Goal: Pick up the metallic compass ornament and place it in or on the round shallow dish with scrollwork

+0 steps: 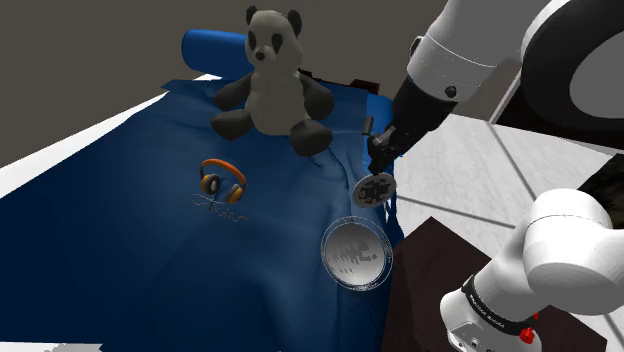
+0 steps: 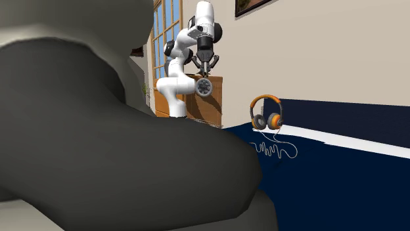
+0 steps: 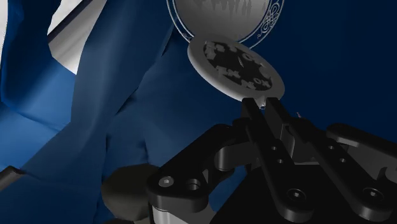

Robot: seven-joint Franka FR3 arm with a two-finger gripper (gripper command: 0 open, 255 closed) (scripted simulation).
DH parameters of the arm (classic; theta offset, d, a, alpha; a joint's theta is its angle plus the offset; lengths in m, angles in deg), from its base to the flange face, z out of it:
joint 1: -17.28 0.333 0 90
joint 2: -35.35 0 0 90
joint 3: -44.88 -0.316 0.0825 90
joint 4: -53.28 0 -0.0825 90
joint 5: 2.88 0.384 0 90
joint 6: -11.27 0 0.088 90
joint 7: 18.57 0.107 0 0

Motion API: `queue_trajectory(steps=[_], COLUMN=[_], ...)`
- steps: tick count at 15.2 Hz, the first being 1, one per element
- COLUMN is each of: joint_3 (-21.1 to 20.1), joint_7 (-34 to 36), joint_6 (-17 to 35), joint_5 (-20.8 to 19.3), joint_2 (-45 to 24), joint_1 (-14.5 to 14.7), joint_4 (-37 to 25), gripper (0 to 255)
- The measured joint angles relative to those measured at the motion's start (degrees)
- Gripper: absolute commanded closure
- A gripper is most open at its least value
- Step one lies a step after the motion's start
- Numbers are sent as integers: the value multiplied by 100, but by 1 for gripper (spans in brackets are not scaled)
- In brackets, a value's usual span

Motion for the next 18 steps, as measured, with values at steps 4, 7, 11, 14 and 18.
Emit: queue_trajectory(steps=[4, 7, 11, 14, 18], joint_3=[-1, -66, -141, -205, -298], joint_7=[-17, 7, 19, 30, 50], joint_6=[133, 329, 633, 871, 1193], joint_5=[50, 108, 187, 242, 324], joint_2=[198, 218, 254, 212, 154], joint_1=[72, 111, 168, 194, 239], joint_4=[348, 566, 911, 1110, 1379], gripper=[255, 255, 255, 255, 255])
